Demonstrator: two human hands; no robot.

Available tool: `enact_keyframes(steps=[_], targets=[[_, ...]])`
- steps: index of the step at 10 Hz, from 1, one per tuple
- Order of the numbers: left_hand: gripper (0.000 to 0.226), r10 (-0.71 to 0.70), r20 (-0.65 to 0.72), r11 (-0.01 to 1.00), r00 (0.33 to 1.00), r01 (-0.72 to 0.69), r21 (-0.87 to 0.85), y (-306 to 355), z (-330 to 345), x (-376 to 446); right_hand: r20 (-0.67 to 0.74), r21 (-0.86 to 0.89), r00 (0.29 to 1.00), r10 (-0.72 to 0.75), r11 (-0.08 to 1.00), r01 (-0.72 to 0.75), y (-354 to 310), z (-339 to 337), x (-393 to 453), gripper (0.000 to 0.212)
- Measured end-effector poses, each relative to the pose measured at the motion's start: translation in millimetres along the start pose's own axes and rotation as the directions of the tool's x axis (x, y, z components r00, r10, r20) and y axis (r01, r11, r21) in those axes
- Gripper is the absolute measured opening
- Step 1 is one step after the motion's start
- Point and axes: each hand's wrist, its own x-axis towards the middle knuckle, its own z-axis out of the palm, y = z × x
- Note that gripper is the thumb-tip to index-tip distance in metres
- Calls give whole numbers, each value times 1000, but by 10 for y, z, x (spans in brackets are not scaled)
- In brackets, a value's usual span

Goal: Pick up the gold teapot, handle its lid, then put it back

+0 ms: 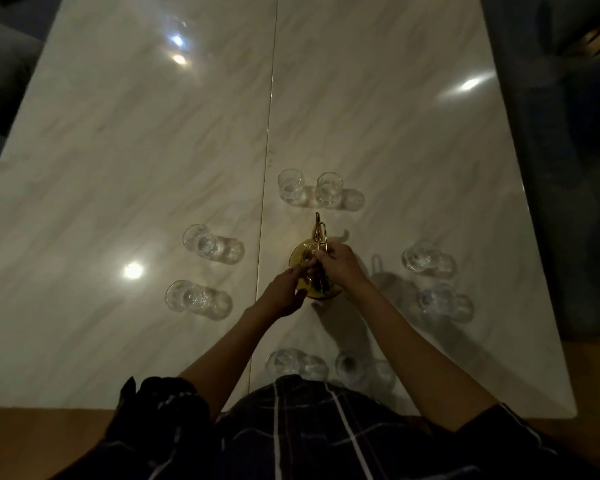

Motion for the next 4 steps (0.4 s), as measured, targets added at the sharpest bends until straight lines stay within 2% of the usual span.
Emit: enact_keyframes(steps=[2, 3, 4], targets=[[73, -11, -14, 1000, 1000, 11, -1, 50, 85, -131, -8, -92, 1000, 0, 996, -1, -4, 10, -38, 20], [75, -22, -19, 1000, 1000, 22, 14, 97, 111, -281, -52, -182, 998, -21, 983, 12, -11, 1, -148, 28], [70, -77, -40, 996, 996, 79, 31, 81, 164, -372, -133, -239, 985, -106, 968, 72, 48, -14, -338, 36]])
